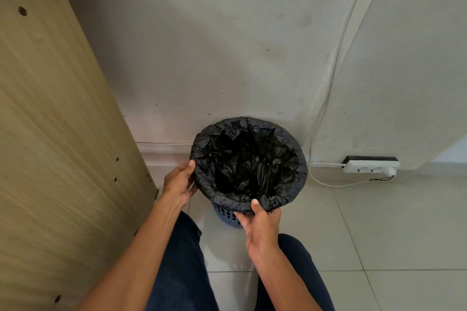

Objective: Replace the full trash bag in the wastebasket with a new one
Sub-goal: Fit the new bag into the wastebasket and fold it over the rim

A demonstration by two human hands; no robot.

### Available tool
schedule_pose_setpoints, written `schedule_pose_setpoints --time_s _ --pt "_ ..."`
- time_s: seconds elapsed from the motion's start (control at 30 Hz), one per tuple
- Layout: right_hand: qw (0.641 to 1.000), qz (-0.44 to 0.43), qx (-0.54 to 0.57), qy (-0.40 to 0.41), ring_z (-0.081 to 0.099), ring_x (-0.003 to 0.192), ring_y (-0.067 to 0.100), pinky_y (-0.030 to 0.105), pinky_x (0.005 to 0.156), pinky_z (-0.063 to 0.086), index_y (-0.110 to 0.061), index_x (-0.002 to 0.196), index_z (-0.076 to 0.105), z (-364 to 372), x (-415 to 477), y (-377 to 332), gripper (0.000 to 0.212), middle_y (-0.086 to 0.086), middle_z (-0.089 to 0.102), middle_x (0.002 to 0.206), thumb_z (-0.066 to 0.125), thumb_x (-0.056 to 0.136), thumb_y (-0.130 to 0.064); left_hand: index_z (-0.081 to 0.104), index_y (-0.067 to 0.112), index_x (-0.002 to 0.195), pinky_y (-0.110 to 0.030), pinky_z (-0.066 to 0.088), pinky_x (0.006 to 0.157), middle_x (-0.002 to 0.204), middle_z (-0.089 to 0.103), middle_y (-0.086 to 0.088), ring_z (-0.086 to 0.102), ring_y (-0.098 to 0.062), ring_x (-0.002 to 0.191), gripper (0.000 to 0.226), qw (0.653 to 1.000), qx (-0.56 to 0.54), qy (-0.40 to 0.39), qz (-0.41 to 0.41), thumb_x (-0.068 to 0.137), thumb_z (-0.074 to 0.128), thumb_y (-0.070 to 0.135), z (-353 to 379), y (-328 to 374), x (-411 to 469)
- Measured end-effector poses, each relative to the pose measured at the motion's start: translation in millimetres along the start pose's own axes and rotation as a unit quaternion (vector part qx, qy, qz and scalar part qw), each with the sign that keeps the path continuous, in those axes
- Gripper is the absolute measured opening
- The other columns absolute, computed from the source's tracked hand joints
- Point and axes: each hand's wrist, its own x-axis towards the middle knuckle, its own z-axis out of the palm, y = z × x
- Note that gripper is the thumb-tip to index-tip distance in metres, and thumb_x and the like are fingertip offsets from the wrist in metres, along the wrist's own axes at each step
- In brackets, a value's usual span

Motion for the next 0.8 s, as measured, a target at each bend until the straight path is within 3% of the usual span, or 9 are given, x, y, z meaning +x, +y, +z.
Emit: schedule_pose_setpoints --time_s 0.1,0.27,0.43,0.57,0.67,0.8 --pt "1.000 0.001 -0.005 -0.008 0.059 0.118 0.032 0.054 0.087 0.057 -0.017 0.133 0.045 -1.2 -0.3 -0.1 0.039 0.009 0.055 0.132 0.051 0.099 0.002 0.066 0.000 0.116 -0.042 0.057 0.083 0.110 0.069 -0.014 0.066 -0.026 0.101 0.025 0.999 -0.046 0.003 -0.005 0.092 0.068 0.006 1.2 -2.5 0.3" --pt "1.000 0.002 -0.007 -0.015 0.059 0.118 0.030 0.056 0.090 0.055 -0.018 0.136 0.044 -1.2 -0.6 -1.8 0.043 0.007 0.054 0.132 0.050 0.100 0.003 0.065 -0.007 0.113 -0.037 0.054 0.095 0.119 0.068 -0.019 0.068 -0.024 0.104 0.029 0.997 -0.071 -0.012 -0.009 0.089 0.072 0.007 1.7 -8.0 -4.1" --pt "1.000 0.003 -0.008 -0.021 0.059 0.119 0.030 0.057 0.091 0.055 -0.019 0.140 0.041 -1.7 0.7 -0.8 0.047 0.007 0.053 0.135 0.049 0.100 0.004 0.065 0.001 0.118 -0.039 0.056 0.076 0.118 0.068 -0.014 0.066 -0.023 0.099 0.028 1.000 0.005 0.017 -0.007 0.092 0.070 0.012 6.7 -1.6 -2.4" --pt "1.000 0.009 -0.003 -0.026 0.060 0.115 0.030 0.058 0.093 0.054 -0.019 0.138 0.043 -2.0 0.2 -1.4 0.045 0.007 0.054 0.132 0.049 0.100 0.004 0.045 0.005 0.143 -0.053 0.055 0.088 0.132 0.060 -0.020 0.063 -0.030 0.111 0.052 1.000 -0.027 0.011 -0.006 0.095 0.063 0.003 6.2 2.8 -0.7" --pt "0.999 0.017 -0.001 -0.031 0.060 0.115 0.031 0.058 0.092 0.054 -0.020 0.137 0.043 -3.4 0.6 -2.7 0.045 0.007 0.055 0.131 0.049 0.100 0.004 0.057 -0.003 0.133 -0.041 0.057 0.077 0.128 0.064 -0.020 0.065 -0.028 0.107 0.036 1.000 -0.005 -0.006 -0.003 0.098 0.059 0.003 8.3 4.4 -5.3" --pt "0.999 0.031 -0.008 -0.037 0.061 0.115 0.034 0.056 0.088 0.057 -0.020 0.135 0.045 -5.0 2.0 -4.1 0.044 0.010 0.056 0.131 0.049 0.099 0.005 0.058 -0.007 0.130 -0.039 0.055 0.083 0.128 0.063 -0.021 0.066 -0.027 0.105 0.035 0.999 -0.037 -0.012 -0.024 0.097 0.060 0.005 9.1 4.0 -6.3"
